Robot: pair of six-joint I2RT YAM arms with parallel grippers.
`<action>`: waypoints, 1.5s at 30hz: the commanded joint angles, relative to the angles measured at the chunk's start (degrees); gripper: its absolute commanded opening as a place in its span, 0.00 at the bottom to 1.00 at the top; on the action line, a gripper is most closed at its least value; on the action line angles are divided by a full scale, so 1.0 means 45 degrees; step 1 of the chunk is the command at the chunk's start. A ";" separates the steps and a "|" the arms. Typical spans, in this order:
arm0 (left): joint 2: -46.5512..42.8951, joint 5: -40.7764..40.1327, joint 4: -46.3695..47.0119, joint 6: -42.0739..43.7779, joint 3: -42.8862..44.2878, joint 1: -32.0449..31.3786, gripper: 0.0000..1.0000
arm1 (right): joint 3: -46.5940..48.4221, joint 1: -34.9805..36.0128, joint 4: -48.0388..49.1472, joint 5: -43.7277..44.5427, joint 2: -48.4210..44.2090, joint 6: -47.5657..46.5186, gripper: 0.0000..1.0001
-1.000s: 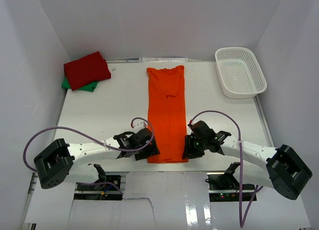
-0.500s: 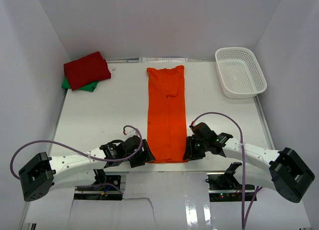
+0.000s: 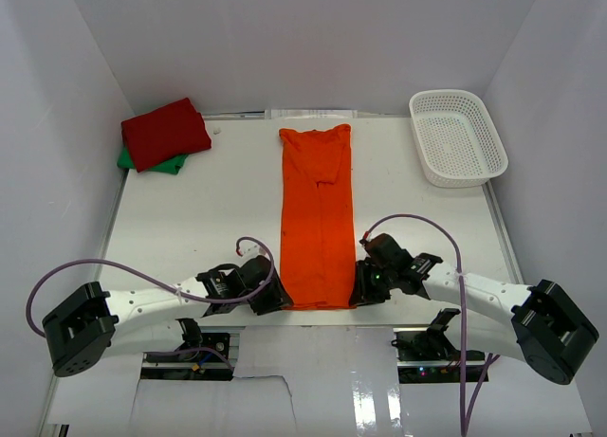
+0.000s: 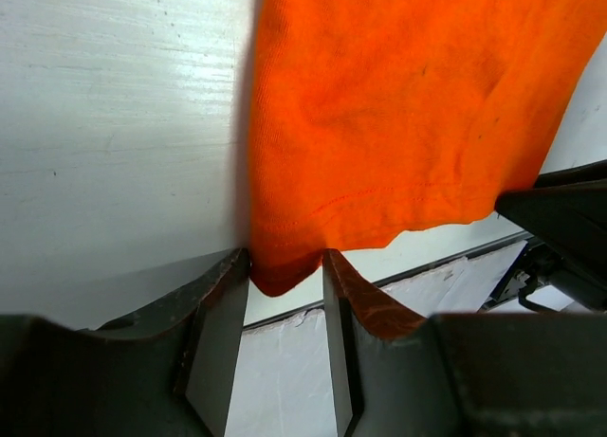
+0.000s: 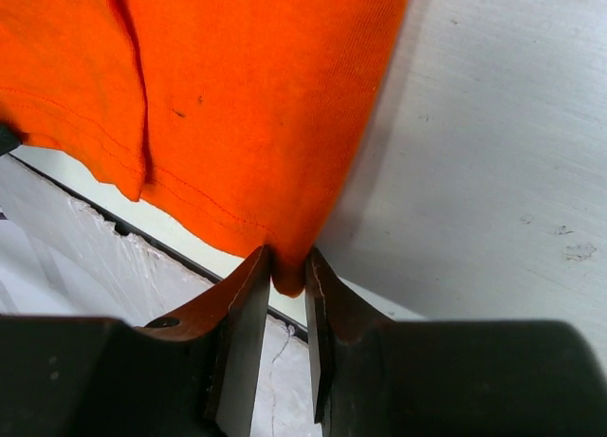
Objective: Fold and stack the t-shirts
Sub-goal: Grab the bottom of the folded rectangular tshirt with both arms, then fold the folded rectangular tshirt in 1/3 of the way
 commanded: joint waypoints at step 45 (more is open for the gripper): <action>0.3277 0.2181 -0.1232 0.4999 0.5810 0.4532 0.00 | 0.6870 -0.2026 -0.2846 0.2020 0.3251 -0.3859 0.08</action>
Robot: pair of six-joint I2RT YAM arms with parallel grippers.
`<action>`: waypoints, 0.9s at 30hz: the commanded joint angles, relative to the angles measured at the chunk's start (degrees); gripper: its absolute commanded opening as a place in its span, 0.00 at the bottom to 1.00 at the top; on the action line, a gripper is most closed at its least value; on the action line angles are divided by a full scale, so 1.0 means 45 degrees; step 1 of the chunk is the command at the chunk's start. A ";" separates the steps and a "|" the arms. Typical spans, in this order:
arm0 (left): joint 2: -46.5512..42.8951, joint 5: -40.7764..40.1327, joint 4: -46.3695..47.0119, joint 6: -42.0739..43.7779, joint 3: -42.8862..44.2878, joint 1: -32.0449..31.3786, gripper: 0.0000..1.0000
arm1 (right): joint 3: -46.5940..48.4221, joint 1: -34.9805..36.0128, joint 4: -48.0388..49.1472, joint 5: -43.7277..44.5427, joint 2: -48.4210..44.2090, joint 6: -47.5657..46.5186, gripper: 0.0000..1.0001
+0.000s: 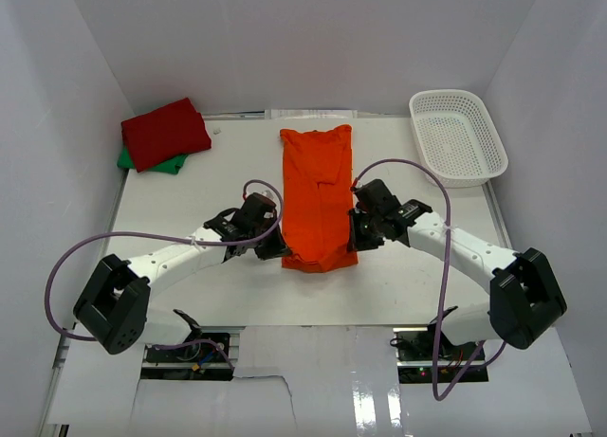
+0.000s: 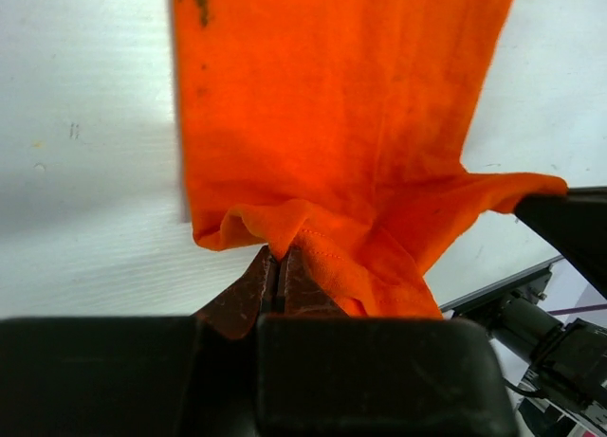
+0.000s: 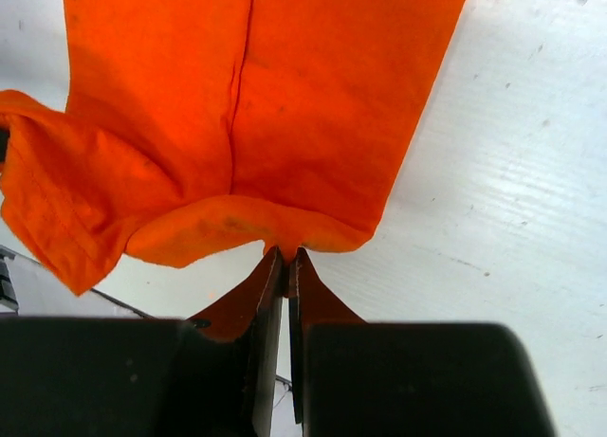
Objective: Fold and stack the t-shirts
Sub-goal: Fold the folded rectangular tshirt in 1/3 of the way
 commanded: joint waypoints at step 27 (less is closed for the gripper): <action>0.4006 -0.0572 -0.0142 0.2376 0.4960 0.2392 0.00 | 0.4407 -0.2319 0.0484 0.0273 0.3803 -0.1977 0.08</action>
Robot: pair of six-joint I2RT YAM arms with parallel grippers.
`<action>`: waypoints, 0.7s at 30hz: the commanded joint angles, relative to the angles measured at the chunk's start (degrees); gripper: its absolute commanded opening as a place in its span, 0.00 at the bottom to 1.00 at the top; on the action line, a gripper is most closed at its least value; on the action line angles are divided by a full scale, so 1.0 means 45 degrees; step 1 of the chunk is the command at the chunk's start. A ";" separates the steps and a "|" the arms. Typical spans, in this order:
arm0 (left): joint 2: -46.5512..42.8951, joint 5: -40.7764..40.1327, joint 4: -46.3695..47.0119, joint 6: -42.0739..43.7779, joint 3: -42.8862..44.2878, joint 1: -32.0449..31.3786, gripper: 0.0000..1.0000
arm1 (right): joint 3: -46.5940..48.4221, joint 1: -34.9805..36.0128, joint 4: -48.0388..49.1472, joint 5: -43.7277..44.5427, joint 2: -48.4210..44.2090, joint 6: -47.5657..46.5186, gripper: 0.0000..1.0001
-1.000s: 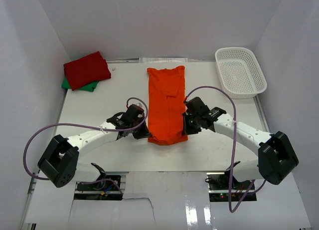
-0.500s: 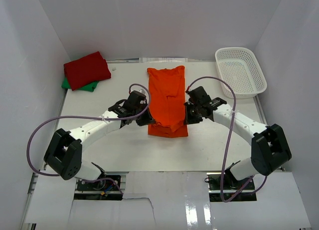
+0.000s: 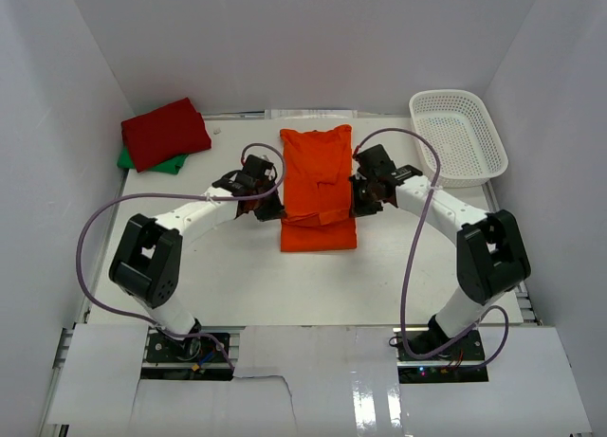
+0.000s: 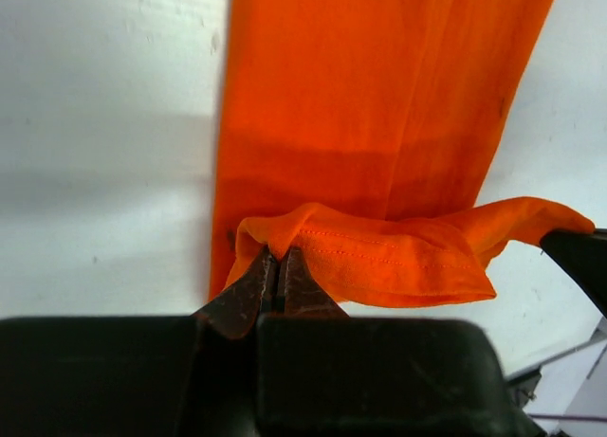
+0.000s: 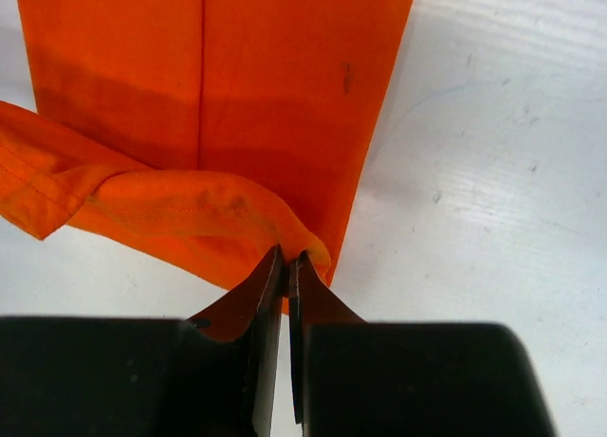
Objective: Fold and stack the t-shirts
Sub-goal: Fold the folded rectangular tshirt in 1/3 of the way
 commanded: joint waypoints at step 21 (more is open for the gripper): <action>0.2753 -0.0153 0.0330 0.1288 0.3415 0.0983 0.00 | 0.4270 -0.0837 0.0246 -0.0087 0.3265 -0.1028 0.08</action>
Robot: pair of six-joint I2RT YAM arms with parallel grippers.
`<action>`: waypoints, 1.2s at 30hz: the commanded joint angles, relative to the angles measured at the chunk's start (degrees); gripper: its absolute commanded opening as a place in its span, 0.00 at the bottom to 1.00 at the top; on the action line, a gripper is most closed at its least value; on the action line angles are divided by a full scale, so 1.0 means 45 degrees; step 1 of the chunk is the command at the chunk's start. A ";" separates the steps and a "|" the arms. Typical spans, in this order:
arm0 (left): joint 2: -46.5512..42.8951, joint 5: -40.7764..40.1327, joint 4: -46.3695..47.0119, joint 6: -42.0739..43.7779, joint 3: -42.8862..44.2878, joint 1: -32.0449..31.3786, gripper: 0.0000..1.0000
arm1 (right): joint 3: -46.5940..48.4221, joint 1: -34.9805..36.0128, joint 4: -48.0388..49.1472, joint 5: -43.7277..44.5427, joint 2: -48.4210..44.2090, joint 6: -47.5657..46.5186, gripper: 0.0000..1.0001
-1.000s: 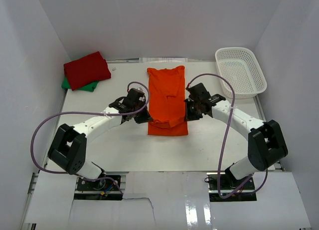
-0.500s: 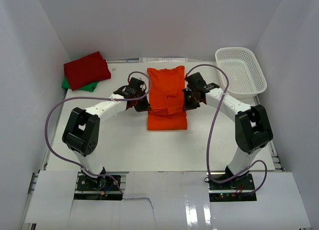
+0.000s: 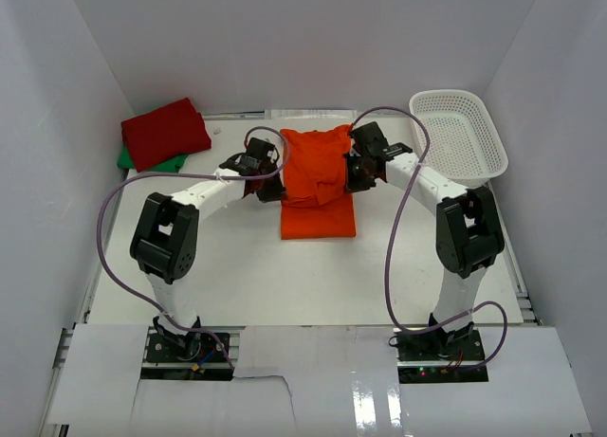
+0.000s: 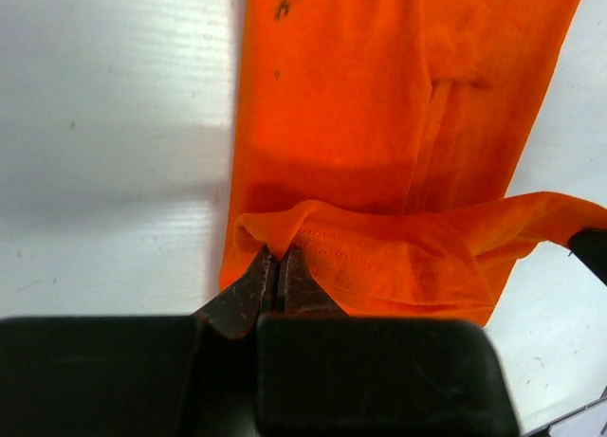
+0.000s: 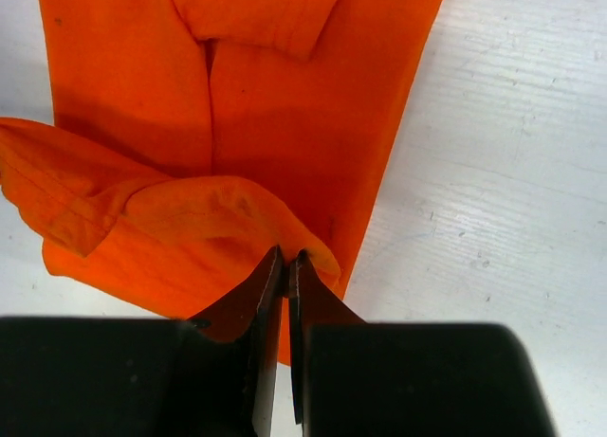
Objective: Fold and stack the t-shirts
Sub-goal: Fold the folded rectangular tshirt in 1/3 of the way
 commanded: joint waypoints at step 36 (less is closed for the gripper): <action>-0.1813 0.3088 0.4547 0.0067 -0.2883 -0.0861 0.93 | -0.1926 -0.0352 0.5162 -0.4144 0.0370 0.0437 0.31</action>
